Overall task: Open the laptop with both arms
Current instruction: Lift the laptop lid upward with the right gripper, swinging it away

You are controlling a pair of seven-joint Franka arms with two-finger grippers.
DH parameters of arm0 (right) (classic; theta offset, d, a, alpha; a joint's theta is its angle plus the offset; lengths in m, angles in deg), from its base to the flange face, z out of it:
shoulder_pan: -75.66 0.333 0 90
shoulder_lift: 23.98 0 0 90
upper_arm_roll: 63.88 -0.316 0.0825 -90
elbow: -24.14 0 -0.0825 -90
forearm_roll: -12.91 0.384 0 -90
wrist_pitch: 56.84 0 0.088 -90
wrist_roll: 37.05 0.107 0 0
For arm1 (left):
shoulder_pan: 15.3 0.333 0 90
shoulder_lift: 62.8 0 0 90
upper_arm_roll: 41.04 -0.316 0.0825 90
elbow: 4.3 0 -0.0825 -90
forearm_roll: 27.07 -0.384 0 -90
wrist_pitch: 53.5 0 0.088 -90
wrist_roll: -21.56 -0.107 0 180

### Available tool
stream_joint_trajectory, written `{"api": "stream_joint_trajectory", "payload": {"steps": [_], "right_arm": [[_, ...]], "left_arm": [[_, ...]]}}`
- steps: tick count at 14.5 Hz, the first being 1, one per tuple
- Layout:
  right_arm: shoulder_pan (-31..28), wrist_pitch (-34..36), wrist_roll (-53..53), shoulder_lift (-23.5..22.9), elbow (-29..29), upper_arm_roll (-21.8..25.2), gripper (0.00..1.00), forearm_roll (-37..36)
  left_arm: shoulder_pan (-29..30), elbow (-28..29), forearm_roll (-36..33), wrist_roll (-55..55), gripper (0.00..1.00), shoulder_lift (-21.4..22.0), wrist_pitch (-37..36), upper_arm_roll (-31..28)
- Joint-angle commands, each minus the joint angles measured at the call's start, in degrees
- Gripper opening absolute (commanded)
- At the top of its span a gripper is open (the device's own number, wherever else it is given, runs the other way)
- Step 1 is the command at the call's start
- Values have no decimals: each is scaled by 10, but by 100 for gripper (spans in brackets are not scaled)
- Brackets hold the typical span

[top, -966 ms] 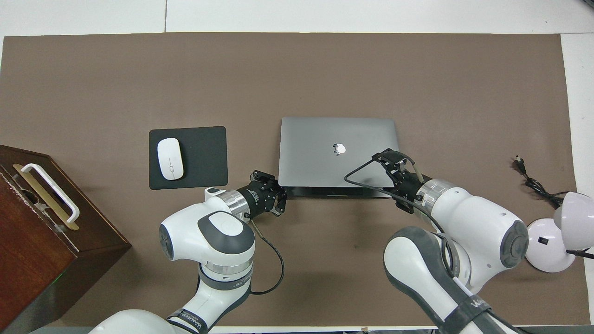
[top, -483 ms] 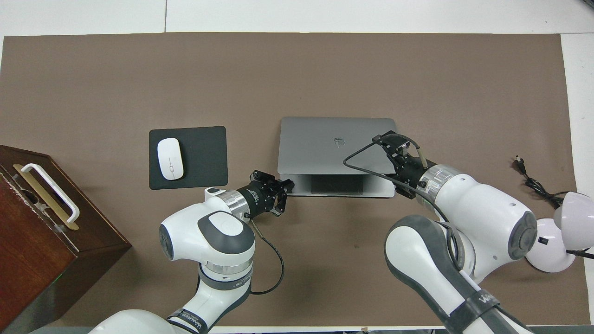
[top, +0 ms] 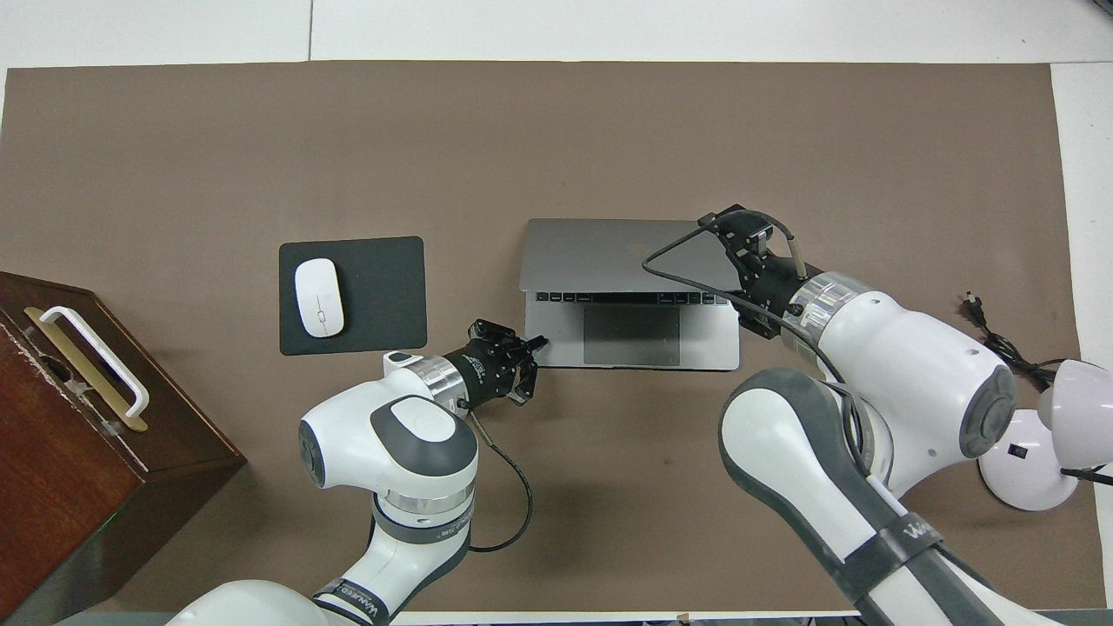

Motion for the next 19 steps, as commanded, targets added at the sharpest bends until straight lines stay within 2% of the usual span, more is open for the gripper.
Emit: {"api": "stream_joint_trajectory", "payload": {"steps": [1,19], "right_arm": [[8,-16,-29,-26,41,8,100,28],[12,9,-35,-84,151,50,100,38]], "left_arm": [[-10,-8,17,-14,0,-23,13,-6],[-12,-8,17,-15,0,-23,13,-6]]}}
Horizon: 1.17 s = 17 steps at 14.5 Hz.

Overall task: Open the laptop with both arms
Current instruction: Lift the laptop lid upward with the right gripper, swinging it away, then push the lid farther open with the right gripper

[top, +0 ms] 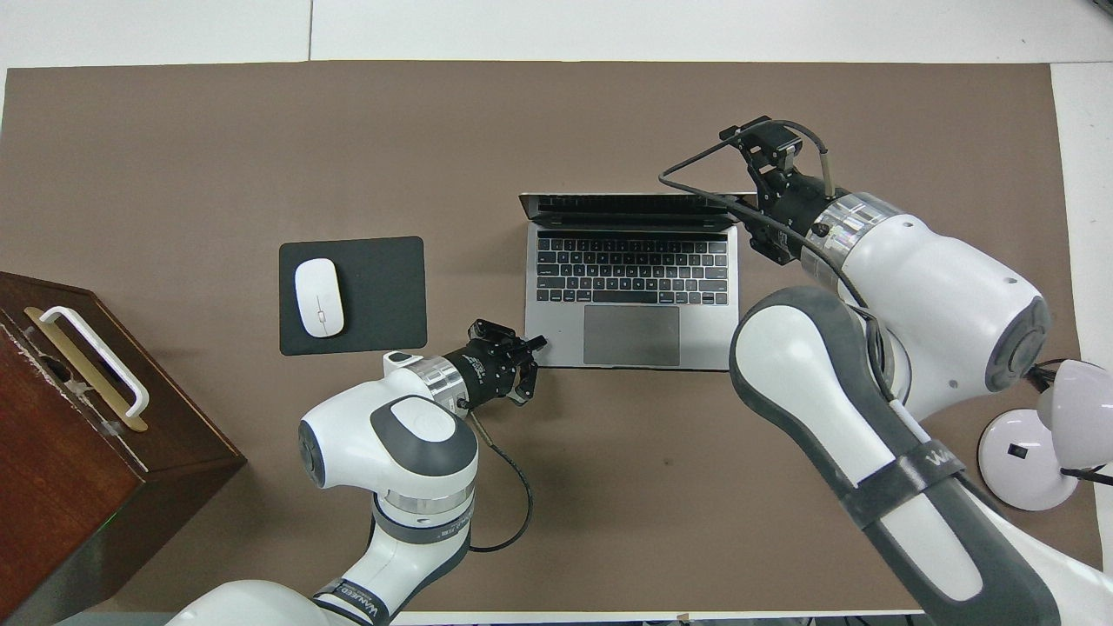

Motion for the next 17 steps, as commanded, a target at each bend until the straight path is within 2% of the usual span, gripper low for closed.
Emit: {"api": "stream_joint_trajectory", "payload": {"steps": [1,9,17], "right_arm": [[6,7,-35,-19,29,12,100,30],[3,8,-37,-60,70,18,100,30],[0,48,-37,-82,116,38,100,31]], "left_arm": [[-12,-9,16,-15,0,-23,13,-6],[-14,-8,15,-15,0,-23,13,-6],[-14,-8,15,-15,0,-23,13,-6]]}}
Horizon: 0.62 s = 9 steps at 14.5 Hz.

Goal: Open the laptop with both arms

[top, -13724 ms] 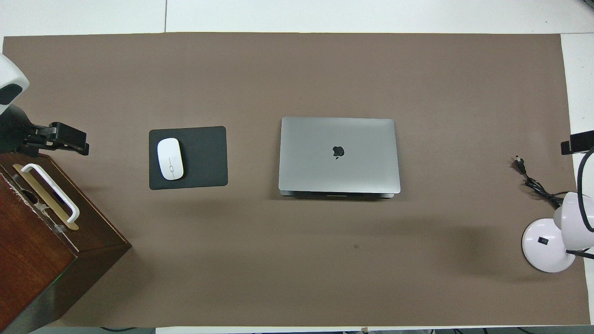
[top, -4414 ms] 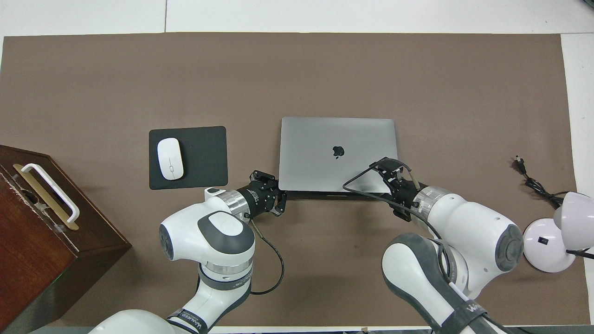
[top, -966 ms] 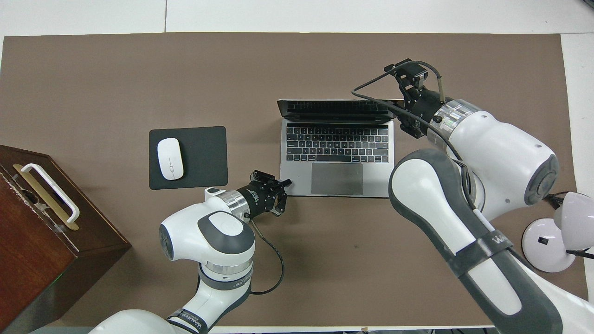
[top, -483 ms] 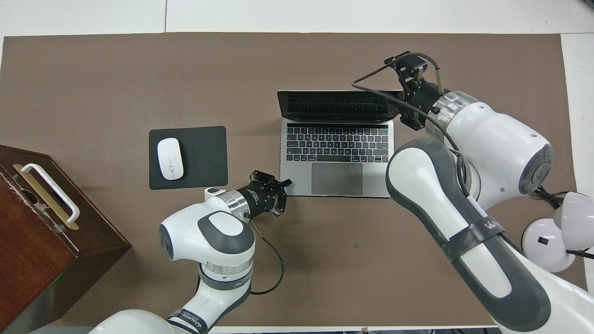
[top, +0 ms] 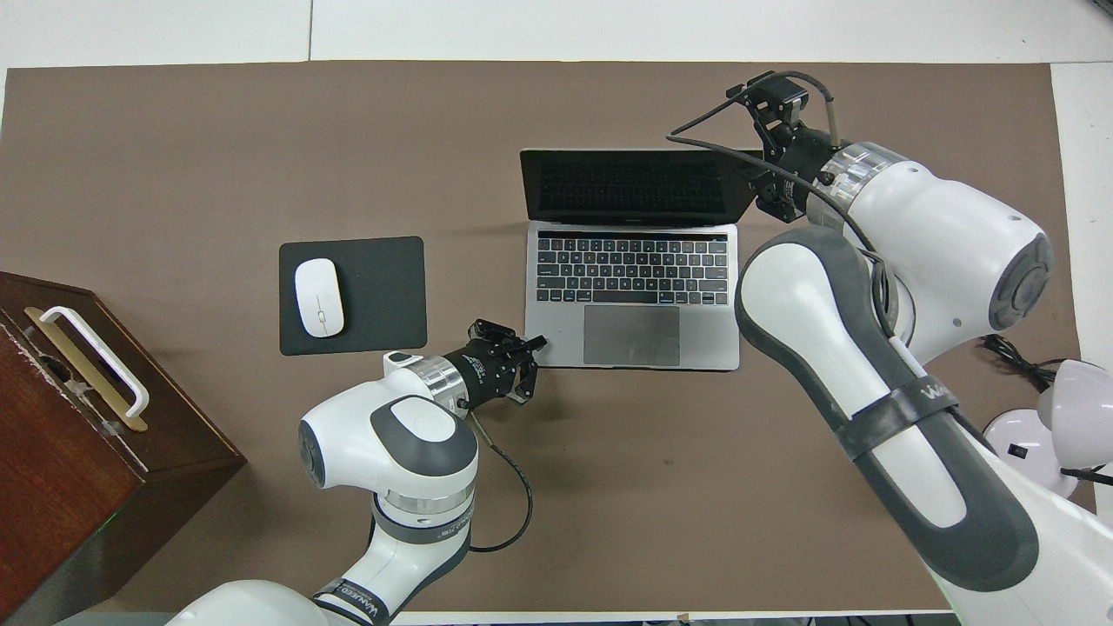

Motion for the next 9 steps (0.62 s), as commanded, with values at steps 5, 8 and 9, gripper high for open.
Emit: {"api": "stream_joint_trajectory", "payload": {"steps": [5,8,9], "right_arm": [[4,27,-30,5,10,5,100,46],[-3,73,-32,43,-8,8,100,46],[-12,91,-30,58,-11,8,100,46]], "left_arm": [[-14,-9,16,-14,0,-23,13,-6],[-14,-8,16,-14,0,-23,13,-6],[-14,-9,15,-14,0,-23,13,-6]]}}
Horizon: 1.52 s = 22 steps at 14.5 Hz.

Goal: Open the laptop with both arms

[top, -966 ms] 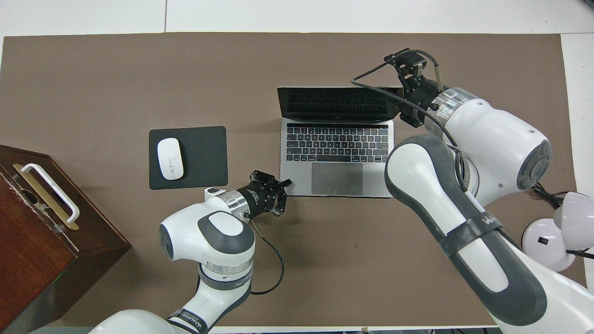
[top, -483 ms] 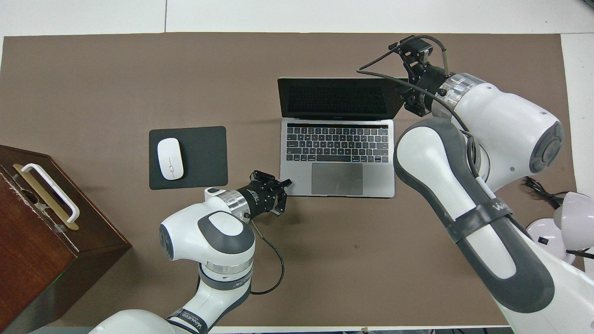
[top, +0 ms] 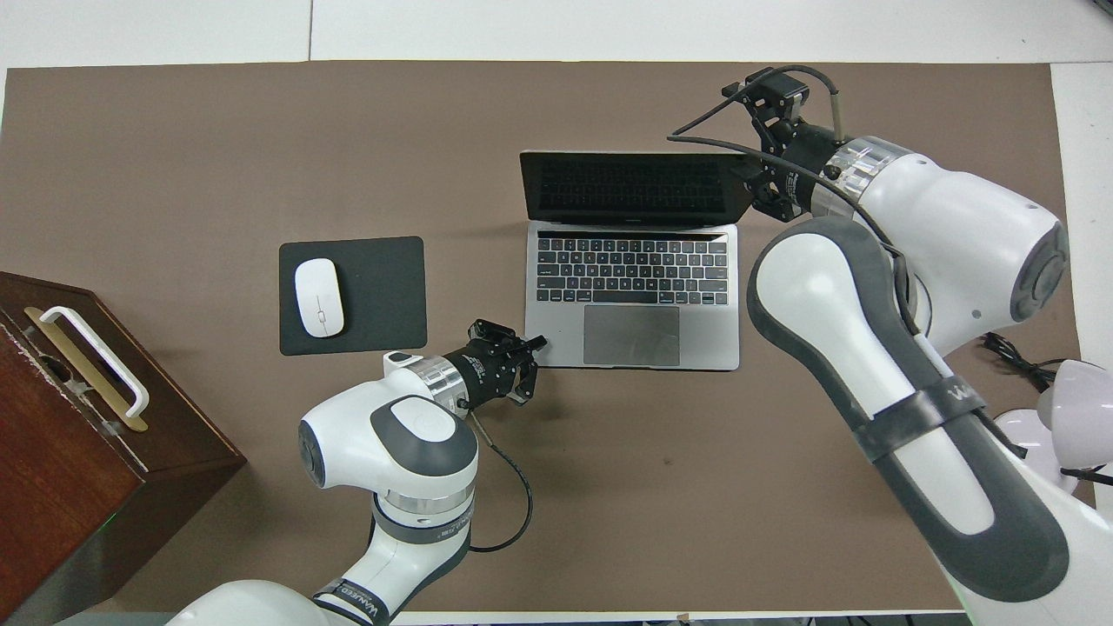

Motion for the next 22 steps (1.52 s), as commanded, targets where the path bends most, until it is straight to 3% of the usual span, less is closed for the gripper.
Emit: {"api": "stream_joint_trajectory", "payload": {"steps": [1,6,12,19,22], "right_arm": [[-15,59,-23,55,-21,4,100,21],[-49,124,-20,109,-47,2,100,15],[-112,221,-21,128,-36,-5,100,-34],[-180,365,-30,155,7,-11,100,-167],[-212,413,-64,161,32,-32,100,-217]], "left_arm": [[-14,-9,15,-14,0,-23,13,-6],[-12,-9,10,-14,0,-23,13,-7],[-11,-14,7,-15,0,-21,13,-7],[-3,-31,-18,-32,0,-4,29,-9],[20,-35,-25,-104,0,5,33,-10]]}}
